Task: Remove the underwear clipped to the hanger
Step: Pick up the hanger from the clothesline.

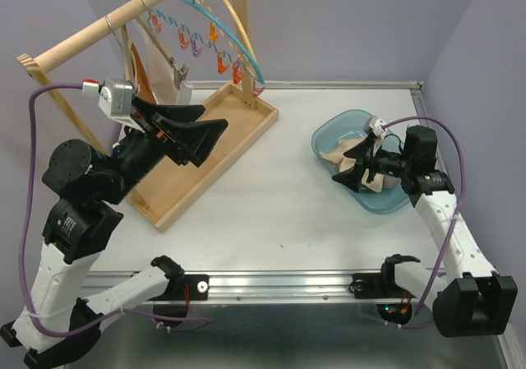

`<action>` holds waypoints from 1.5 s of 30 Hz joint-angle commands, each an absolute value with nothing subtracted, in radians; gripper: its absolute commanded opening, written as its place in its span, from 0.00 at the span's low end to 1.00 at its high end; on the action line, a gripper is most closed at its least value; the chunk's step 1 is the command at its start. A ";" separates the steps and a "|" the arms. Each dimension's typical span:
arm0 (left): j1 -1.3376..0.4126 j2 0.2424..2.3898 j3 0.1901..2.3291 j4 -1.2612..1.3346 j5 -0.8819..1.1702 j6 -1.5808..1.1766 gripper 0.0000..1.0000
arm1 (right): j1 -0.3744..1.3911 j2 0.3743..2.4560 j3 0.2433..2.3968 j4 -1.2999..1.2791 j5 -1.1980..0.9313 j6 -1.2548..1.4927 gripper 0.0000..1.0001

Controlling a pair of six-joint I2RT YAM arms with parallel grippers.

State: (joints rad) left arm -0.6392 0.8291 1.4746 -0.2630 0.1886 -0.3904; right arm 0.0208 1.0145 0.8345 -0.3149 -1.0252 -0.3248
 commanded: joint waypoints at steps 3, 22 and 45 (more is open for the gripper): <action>-0.634 0.926 1.717 -0.376 0.164 -0.318 0.87 | 0.020 0.999 0.822 -0.311 -1.052 -0.319 1.00; -0.638 1.146 2.152 -0.611 -0.498 -0.095 0.99 | 0.025 0.959 0.819 -0.311 -1.066 -0.313 1.00; -0.624 1.101 1.956 -0.583 -0.675 -0.238 0.99 | 0.025 0.936 0.818 -0.311 -1.057 -0.310 1.00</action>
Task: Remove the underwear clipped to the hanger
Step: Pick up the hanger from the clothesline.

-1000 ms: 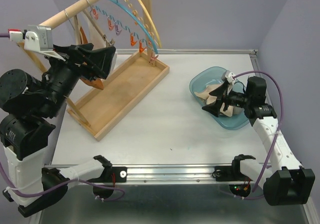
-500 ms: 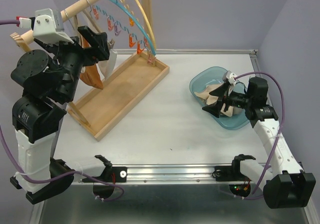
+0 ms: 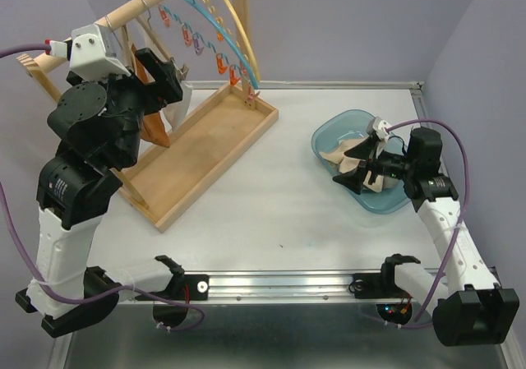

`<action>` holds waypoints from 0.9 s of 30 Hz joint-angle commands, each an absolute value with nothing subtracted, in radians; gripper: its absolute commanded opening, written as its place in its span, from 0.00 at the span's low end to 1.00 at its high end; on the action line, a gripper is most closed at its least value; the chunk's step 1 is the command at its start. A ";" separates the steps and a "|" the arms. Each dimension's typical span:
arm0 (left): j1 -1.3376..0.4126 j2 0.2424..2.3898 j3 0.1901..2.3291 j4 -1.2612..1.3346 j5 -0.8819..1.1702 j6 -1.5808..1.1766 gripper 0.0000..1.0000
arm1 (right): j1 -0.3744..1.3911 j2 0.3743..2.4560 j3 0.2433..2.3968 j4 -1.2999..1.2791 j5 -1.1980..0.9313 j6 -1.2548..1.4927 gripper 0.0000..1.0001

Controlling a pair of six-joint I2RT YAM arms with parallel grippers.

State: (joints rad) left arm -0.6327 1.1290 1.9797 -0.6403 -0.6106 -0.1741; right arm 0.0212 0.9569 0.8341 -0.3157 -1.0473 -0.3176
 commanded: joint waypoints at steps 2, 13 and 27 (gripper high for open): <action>-0.621 1.101 1.937 -0.587 -0.721 -0.268 0.99 | 0.026 0.934 0.818 -0.311 -1.057 -0.310 1.00; -0.580 1.129 1.970 -0.609 -0.764 -0.310 0.99 | 0.025 0.923 0.818 -0.314 -1.051 -0.310 1.00; -0.391 1.184 1.953 -0.594 -0.618 -0.324 0.93 | 0.025 0.913 0.816 -0.314 -1.048 -0.311 1.00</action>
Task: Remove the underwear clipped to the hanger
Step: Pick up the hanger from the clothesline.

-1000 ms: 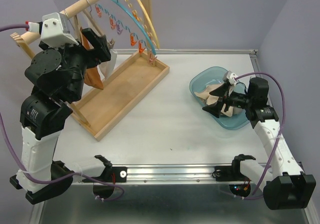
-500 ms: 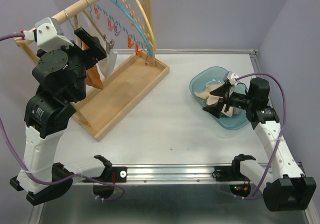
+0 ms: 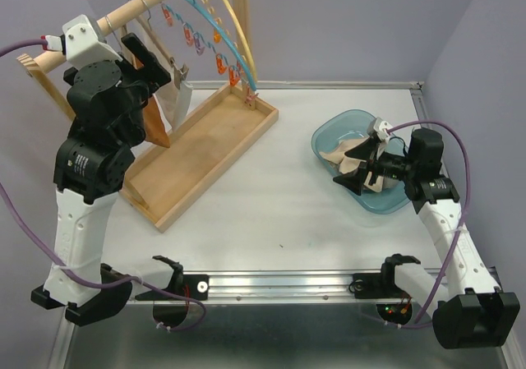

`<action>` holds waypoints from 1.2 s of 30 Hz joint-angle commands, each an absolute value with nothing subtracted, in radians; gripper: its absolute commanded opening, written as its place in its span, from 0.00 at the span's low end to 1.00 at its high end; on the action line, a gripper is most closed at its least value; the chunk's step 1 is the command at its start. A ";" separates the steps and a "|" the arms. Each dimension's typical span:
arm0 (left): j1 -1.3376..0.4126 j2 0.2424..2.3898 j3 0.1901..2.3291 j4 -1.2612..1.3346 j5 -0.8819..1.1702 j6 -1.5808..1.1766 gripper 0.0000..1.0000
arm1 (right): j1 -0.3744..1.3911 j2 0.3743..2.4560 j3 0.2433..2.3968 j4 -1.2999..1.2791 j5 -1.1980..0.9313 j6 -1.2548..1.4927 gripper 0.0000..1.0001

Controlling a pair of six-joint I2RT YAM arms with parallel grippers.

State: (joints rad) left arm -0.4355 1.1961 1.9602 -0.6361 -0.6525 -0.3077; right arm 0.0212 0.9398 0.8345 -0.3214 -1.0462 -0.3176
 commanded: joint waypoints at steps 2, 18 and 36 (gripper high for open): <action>-0.368 1.187 1.941 -0.583 -0.589 -0.328 0.92 | 0.026 0.911 0.815 -0.314 -1.048 -0.311 1.00; -0.278 1.216 1.890 -0.560 -0.508 -0.348 0.75 | 0.026 0.897 0.818 -0.318 -1.048 -0.313 1.00; -0.265 1.192 1.812 -0.511 -0.528 -0.311 0.61 | 0.026 0.897 0.819 -0.318 -1.048 -0.313 1.00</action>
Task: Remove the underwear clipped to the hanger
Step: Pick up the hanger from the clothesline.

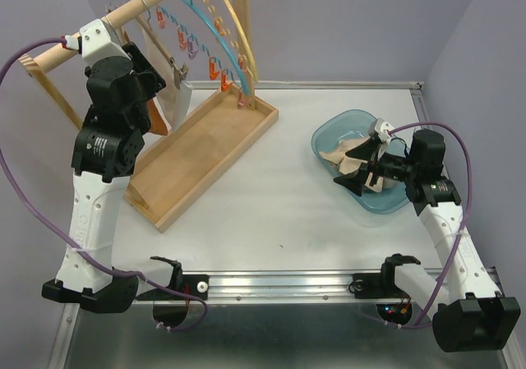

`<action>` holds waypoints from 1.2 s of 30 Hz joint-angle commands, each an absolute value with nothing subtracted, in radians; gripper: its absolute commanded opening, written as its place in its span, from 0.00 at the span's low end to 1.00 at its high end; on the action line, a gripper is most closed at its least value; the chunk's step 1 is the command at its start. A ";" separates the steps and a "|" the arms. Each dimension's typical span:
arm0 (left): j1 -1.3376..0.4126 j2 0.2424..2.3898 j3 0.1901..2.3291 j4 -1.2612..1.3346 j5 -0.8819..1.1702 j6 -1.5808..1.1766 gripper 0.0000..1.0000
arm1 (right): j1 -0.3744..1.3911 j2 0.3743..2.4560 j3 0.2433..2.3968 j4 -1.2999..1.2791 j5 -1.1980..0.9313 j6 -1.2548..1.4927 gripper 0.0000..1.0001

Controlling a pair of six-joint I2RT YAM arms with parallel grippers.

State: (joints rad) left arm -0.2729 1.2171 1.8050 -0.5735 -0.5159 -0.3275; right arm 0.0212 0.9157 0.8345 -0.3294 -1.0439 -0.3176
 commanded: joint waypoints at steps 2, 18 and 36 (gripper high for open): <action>-0.265 1.192 1.821 -0.508 -0.526 -0.308 0.59 | 0.026 0.896 0.819 -0.318 -1.049 -0.313 1.00; -0.255 1.219 1.893 -0.503 -0.508 -0.295 0.71 | 0.026 0.897 0.819 -0.318 -1.048 -0.313 1.00; -0.212 1.250 1.910 -0.500 -0.440 -0.310 0.61 | 0.028 0.890 0.821 -0.319 -1.046 -0.314 1.00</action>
